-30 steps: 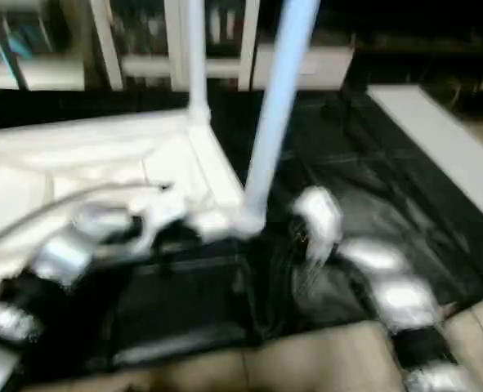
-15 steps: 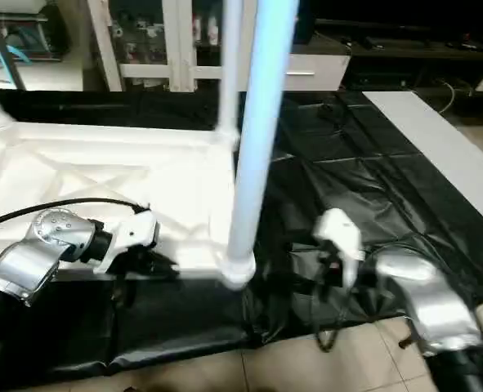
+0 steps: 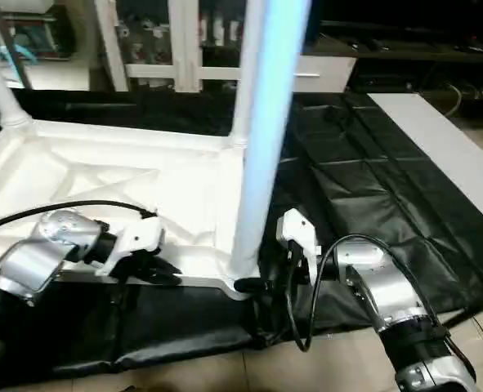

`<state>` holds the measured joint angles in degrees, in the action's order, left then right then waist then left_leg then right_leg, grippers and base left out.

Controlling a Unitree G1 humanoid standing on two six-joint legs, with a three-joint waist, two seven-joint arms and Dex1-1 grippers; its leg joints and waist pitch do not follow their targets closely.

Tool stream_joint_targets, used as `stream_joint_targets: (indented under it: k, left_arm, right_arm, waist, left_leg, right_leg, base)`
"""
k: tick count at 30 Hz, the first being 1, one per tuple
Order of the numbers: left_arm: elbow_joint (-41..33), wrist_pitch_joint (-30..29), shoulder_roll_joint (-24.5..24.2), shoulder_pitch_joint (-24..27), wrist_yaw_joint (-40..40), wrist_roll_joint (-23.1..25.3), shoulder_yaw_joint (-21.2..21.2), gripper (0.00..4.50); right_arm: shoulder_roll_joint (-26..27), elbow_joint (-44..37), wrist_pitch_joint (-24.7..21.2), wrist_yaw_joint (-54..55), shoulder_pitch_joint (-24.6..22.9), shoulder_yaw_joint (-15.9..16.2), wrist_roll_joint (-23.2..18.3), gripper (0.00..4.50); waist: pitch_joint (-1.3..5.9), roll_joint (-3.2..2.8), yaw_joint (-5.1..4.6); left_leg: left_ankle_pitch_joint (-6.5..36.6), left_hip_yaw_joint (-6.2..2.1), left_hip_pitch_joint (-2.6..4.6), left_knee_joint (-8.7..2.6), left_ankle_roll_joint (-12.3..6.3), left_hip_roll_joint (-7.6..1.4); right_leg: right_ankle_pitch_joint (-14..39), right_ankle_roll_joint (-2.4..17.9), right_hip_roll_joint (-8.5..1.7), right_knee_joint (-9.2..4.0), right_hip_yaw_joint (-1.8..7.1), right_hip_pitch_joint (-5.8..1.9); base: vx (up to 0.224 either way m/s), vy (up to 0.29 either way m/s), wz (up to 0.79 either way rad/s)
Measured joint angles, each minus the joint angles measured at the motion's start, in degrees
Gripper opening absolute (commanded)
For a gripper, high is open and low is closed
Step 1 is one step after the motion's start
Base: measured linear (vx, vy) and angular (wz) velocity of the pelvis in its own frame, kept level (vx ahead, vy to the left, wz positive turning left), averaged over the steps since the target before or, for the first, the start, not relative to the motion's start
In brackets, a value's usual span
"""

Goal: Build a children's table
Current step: Rotate leg to tighten

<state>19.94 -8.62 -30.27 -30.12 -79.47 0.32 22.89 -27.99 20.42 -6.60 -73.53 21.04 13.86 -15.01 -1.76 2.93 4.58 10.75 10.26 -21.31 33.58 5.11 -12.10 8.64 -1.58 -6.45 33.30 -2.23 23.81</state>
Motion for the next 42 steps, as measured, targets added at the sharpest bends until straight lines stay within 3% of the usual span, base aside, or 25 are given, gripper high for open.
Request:
stream_joint_targets:
  k: [12,22,25,27,32,36,40,42]
  left_arm:
    - [1.0,0.2,0.9,-0.2,0.5,0.6,0.0,0.0]
    - [1.3,0.3,1.0,-0.2,0.4,1.1,0.0,0.0]
    - [1.9,-0.5,1.4,-0.2,1.6,1.4,-0.4,0.0]
    - [3.4,-1.6,2.3,-1.1,4.5,2.4,-0.9,0.0]
    - [5.6,-6.8,7.0,-2.0,12.7,4.0,-2.8,0.0]
    - [9.8,-11.6,13.3,-4.6,22.3,5.7,-4.4,0.0]
    - [13.3,-14.3,18.3,-6.7,31.0,6.6,-5.9,0.0]
    - [15.2,-14.7,20.7,-7.9,35.0,7.4,-6.4,0.0]
  right_arm:
    - [1.1,6.7,3.7,-4.0,4.5,1.2,1.7,2.63]
    - [2.2,9.6,4.5,-5.5,5.4,1.1,2.1,2.43]
    - [4.2,11.5,3.6,-3.6,5.3,-0.5,1.6,2.41]
    - [6.0,14.3,3.5,1.3,5.6,-2.3,1.7,2.39]
    - [10.7,17.7,2.7,16.4,6.7,-5.5,2.5,2.38]
    - [14.2,20.4,3.5,30.1,9.3,-6.8,7.0,2.32]
    - [19.1,25.7,5.0,45.1,12.7,-8.4,9.2,2.18]
    - [21.3,28.2,5.8,52.1,14.3,-9.6,10.0,2.16]
  waist:
    - [0.04,0.07,0.33]
    - [0.37,0.62,0.31]
    - [0.58,0.93,0.19]
    - [0.75,1.21,-0.26]
    - [0.77,1.28,-2.59]
    - [0.66,1.15,-3.27]
    - [0.13,0.12,-4.48]
    - [-0.21,-0.39,-4.88]
  left_leg:
    - [0.0,-0.01,0.27,0.15,0.04,-0.05]
    - [0.0,-0.02,0.33,0.16,0.04,-0.07]
    - [0.0,-0.02,0.42,0.16,0.05,-0.06]
    - [0.0,-0.08,0.61,0.17,0.07,-0.05]
    - [0.0,-0.66,0.67,0.23,0.09,0.14]
    - [0.0,-1.18,0.66,0.26,0.08,0.22]
    - [0.0,-2.01,0.66,0.06,0.06,0.16]
    - [0.0,-2.28,0.58,-0.23,0.05,0.16]
  right_leg:
    - [0.0,0.0,0.02,0.33,0.04,-0.13]
    - [0.1,0.0,0.02,0.54,0.04,-0.12]
    - [0.2,0.0,0.02,0.67,0.08,-0.16]
    - [0.3,-0.3,0.04,0.72,0.07,-0.24]
    - [0.4,-0.4,0.01,0.25,-0.08,-0.35]
    - [0.4,-0.4,0.06,-0.5,-0.45,-0.59]
    - [0.4,-0.4,-0.14,-2.53,-2.33,-1.26]
    - [0.5,-0.3,-0.62,-3.52,-3.82,-2.0]
  base:
    - [0.0,0.0,0.0]
    - [0.0,0.0,0.0]
    - [0.0,0.0,0.0]
    - [0.0,0.0,0.0]
    - [-0.033,0.006,-0.03]
    - [-0.013,0.004,-0.01]
    - [-0.045,0.018,-0.02]
    - [0.0,0.0,0.0]
